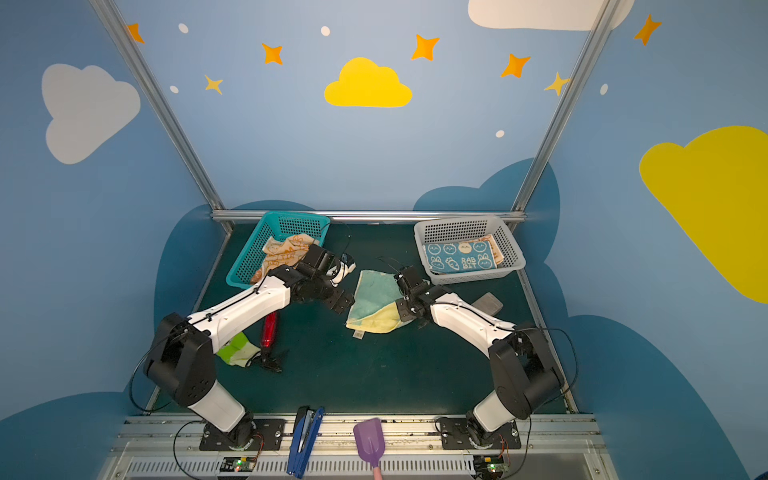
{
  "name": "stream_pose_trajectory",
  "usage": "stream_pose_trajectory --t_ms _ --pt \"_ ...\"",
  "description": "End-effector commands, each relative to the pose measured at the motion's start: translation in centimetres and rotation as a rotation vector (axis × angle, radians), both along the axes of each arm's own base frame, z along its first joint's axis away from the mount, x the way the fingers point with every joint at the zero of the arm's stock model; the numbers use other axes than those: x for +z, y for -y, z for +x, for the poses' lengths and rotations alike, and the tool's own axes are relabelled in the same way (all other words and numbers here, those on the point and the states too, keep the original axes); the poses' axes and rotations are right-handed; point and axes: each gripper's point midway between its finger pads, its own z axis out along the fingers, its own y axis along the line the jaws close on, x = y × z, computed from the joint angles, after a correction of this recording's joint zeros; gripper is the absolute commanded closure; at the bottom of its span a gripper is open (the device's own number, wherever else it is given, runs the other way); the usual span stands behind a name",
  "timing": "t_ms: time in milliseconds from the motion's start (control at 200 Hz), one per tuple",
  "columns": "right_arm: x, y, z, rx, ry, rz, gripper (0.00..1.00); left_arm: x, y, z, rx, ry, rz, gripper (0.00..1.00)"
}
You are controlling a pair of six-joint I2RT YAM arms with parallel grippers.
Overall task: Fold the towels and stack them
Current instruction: 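Grasp the towel's other corner with the left gripper beside the right gripper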
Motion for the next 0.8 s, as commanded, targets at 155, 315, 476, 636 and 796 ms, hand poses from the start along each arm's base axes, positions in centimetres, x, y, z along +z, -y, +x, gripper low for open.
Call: stream_pose_trajectory --t_ms 155,315,476,636,796 --pt "0.5 0.0 0.9 0.01 -0.003 0.039 1.0 -3.2 2.2 -3.5 -0.322 0.09 0.09 0.01" --pt "0.3 0.2 0.9 0.008 -0.009 0.051 1.0 -4.2 2.8 -2.6 -0.323 0.115 0.129 0.03" --pt "0.0 0.2 0.6 0.008 -0.018 0.064 1.0 -5.1 3.3 -1.1 -0.318 0.161 0.181 0.06" --pt "0.1 0.3 0.4 0.006 -0.015 0.068 1.0 -6.3 3.8 -0.5 -0.338 0.152 0.212 0.24" --pt "0.4 0.4 0.3 0.009 -0.009 0.076 1.0 -7.2 3.5 0.3 -0.315 0.16 0.252 0.43"
